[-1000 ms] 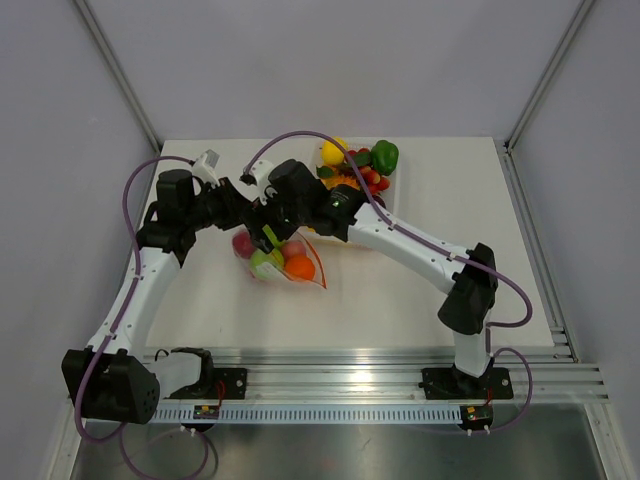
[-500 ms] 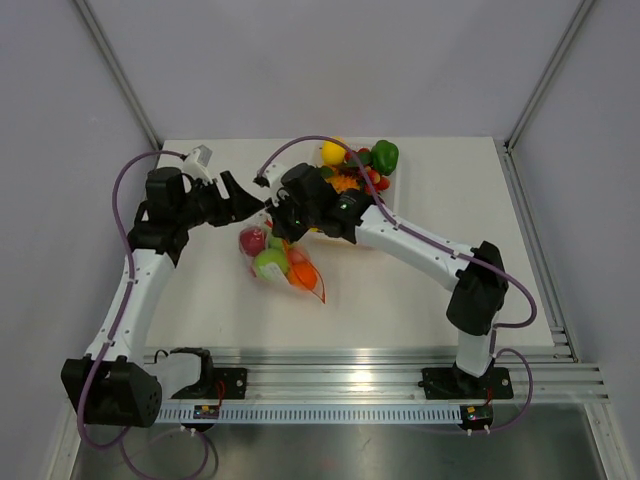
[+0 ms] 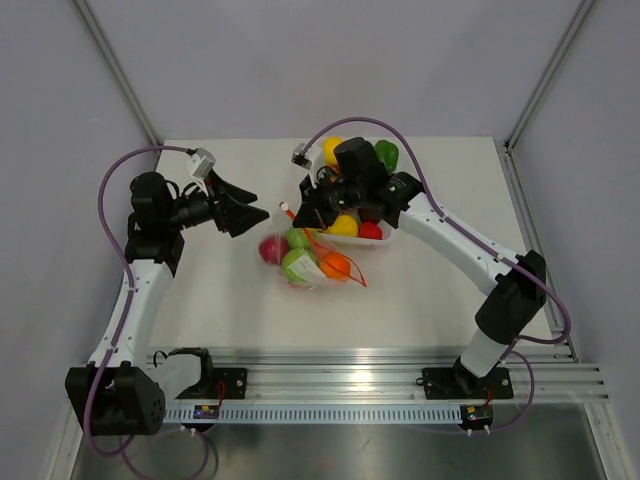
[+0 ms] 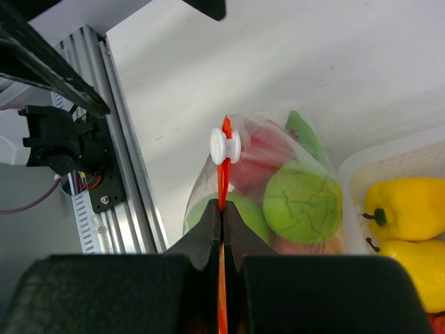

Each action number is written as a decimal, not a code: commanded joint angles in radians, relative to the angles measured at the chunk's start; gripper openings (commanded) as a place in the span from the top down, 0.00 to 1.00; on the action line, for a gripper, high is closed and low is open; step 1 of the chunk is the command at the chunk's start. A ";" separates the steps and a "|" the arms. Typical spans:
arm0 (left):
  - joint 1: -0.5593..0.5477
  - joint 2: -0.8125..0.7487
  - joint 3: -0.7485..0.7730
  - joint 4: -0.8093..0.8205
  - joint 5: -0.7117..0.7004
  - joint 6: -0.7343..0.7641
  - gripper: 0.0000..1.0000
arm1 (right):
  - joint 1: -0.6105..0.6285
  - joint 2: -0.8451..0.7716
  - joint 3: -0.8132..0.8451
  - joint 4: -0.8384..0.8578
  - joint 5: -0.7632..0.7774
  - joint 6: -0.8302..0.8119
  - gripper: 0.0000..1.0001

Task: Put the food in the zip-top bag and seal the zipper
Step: Adjust the zipper food storage bag at the center of the board, then zip the zipper food storage bag at the center of the board, then place the zipper food storage bag at the center of the board, then move the zipper food storage bag to the center of the board.

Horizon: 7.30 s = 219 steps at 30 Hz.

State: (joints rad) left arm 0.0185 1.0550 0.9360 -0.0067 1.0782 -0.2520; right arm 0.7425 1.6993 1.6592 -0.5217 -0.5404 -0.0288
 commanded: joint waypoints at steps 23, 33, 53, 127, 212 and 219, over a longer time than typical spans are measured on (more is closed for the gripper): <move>-0.155 0.148 0.100 -0.245 0.236 0.415 0.46 | -0.014 -0.046 0.022 -0.078 -0.181 -0.077 1.00; -0.186 0.148 0.086 -0.225 0.258 0.398 0.86 | -0.014 -0.047 0.027 -0.077 -0.168 -0.062 1.00; -0.192 0.131 0.080 -0.249 0.284 0.424 1.00 | -0.035 -0.084 0.050 0.014 -0.242 0.065 0.43; -0.029 0.105 0.173 0.042 -0.130 0.037 1.00 | -0.035 -0.662 -0.694 -0.021 0.269 0.225 1.00; -0.012 -0.173 -0.087 -0.635 -0.511 -0.153 0.54 | 0.213 -0.204 -0.546 0.088 0.287 0.444 0.22; -0.045 -0.178 -0.151 -0.592 -0.498 -0.182 0.55 | 0.215 -0.152 -0.523 0.115 0.352 0.454 0.65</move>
State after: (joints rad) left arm -0.0219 0.8860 0.7673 -0.6476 0.5694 -0.4206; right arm 0.9546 1.5478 1.1118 -0.4622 -0.2310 0.4099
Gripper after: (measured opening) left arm 0.455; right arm 0.396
